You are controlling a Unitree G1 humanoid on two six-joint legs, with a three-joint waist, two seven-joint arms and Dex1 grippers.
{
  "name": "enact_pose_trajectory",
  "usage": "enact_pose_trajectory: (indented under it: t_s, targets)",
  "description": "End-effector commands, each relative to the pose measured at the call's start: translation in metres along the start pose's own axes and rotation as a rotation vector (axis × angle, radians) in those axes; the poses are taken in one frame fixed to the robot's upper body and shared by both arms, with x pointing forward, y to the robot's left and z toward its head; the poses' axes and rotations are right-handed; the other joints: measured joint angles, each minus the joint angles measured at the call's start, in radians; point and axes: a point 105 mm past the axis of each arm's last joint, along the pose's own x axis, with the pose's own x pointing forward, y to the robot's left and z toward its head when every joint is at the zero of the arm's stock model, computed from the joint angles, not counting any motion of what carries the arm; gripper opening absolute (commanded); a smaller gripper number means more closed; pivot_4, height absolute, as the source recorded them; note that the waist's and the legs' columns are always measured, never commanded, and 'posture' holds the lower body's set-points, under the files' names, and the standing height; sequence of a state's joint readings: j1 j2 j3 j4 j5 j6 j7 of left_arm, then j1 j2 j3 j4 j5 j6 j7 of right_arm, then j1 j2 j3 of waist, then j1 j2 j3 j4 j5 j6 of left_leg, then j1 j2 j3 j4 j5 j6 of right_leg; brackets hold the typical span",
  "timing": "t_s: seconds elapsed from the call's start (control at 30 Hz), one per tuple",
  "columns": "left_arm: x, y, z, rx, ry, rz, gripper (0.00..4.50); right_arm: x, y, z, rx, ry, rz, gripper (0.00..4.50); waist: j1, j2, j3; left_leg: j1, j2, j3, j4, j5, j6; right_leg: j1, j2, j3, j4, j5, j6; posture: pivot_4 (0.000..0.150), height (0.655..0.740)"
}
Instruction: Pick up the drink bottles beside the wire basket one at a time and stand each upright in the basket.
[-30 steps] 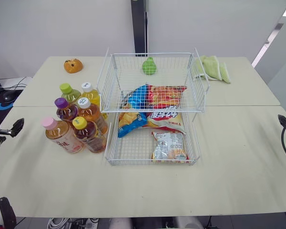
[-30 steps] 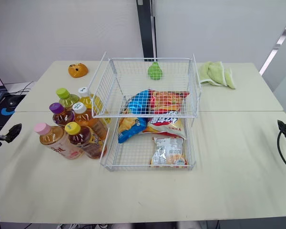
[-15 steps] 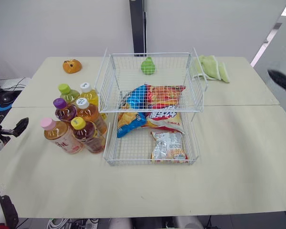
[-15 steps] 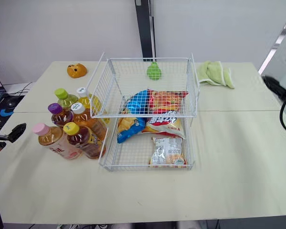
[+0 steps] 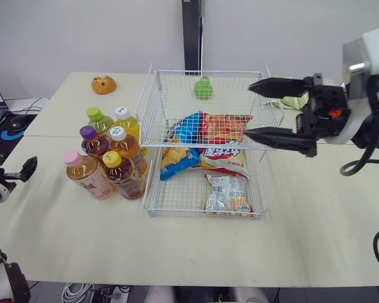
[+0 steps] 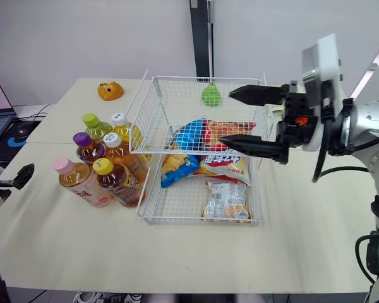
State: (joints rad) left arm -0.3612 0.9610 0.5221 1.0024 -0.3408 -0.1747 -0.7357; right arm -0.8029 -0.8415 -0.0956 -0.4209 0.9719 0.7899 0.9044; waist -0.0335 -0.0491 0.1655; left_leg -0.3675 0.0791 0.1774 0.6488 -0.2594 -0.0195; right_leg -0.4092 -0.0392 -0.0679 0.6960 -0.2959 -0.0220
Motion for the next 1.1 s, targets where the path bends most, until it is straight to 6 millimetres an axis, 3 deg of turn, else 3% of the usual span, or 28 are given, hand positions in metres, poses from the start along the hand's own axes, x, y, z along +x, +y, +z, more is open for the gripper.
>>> enact_pose_trajectory:
  t_s: [0.03,0.17,0.23,0.47,0.6,0.7,0.8,1.1]
  targets:
    - [-0.025,0.014,0.022,-0.051,-0.099,-0.026,4.44,0.007,0.005,0.006,-0.028,-0.036,0.037,4.5,-0.007,-0.002,-0.001,0.0,0.001,0.0,0.0,0.0,0.0,-0.001,0.0,0.0,0.0,0.0,-0.001,0.15,0.74]
    - [-0.053,0.017,0.026,-0.071,-0.125,-0.037,4.44,0.013,0.006,0.003,-0.011,-0.056,0.076,4.5,-0.006,-0.002,-0.001,-0.001,0.001,-0.001,-0.001,0.0,0.0,-0.002,0.0,-0.001,0.001,-0.001,-0.002,0.15,0.74]
    - [-0.071,0.007,0.029,-0.071,-0.131,-0.072,4.44,0.017,0.005,0.001,-0.005,-0.064,0.096,4.5,-0.006,-0.002,-0.001,-0.001,0.001,-0.001,-0.001,0.0,0.0,-0.001,0.0,-0.001,0.001,-0.001,-0.002,0.15,0.74]
    - [-0.146,-0.057,0.057,-0.165,-0.154,-0.182,4.44,0.029,-0.009,-0.01,-0.019,-0.051,0.128,4.5,-0.008,-0.008,-0.004,0.0,0.0,-0.004,-0.001,0.0,-0.001,0.001,-0.001,-0.002,0.0,-0.002,-0.002,0.15,0.74]
    - [-0.162,-0.097,0.067,-0.219,-0.132,-0.263,4.44,0.036,-0.019,-0.005,-0.024,-0.085,0.146,4.5,0.002,-0.006,-0.004,0.0,-0.001,-0.007,-0.002,-0.002,0.002,0.002,0.0,-0.003,-0.001,-0.002,-0.003,0.15,0.74]
    - [-0.163,-0.118,0.074,-0.223,-0.146,-0.292,4.44,0.043,-0.023,-0.005,-0.029,-0.096,0.162,4.5,0.005,-0.006,-0.004,0.0,-0.001,-0.009,-0.001,-0.003,0.004,0.004,0.0,-0.005,0.0,-0.002,-0.003,0.15,0.74]
    - [-0.153,-0.122,0.075,-0.214,-0.169,-0.275,4.44,0.046,-0.021,-0.008,-0.051,-0.088,0.187,4.5,0.004,-0.006,-0.004,0.001,-0.001,-0.01,-0.001,-0.003,0.004,0.004,0.001,-0.005,-0.001,-0.002,-0.004,0.15,0.74]
    - [-0.084,-0.117,0.087,-0.151,-0.216,-0.283,4.44,0.039,-0.016,-0.003,-0.056,-0.079,0.15,4.5,0.005,-0.005,-0.004,0.0,-0.001,-0.01,-0.002,-0.003,0.004,0.004,0.002,-0.005,-0.001,-0.002,-0.005,0.15,0.74]
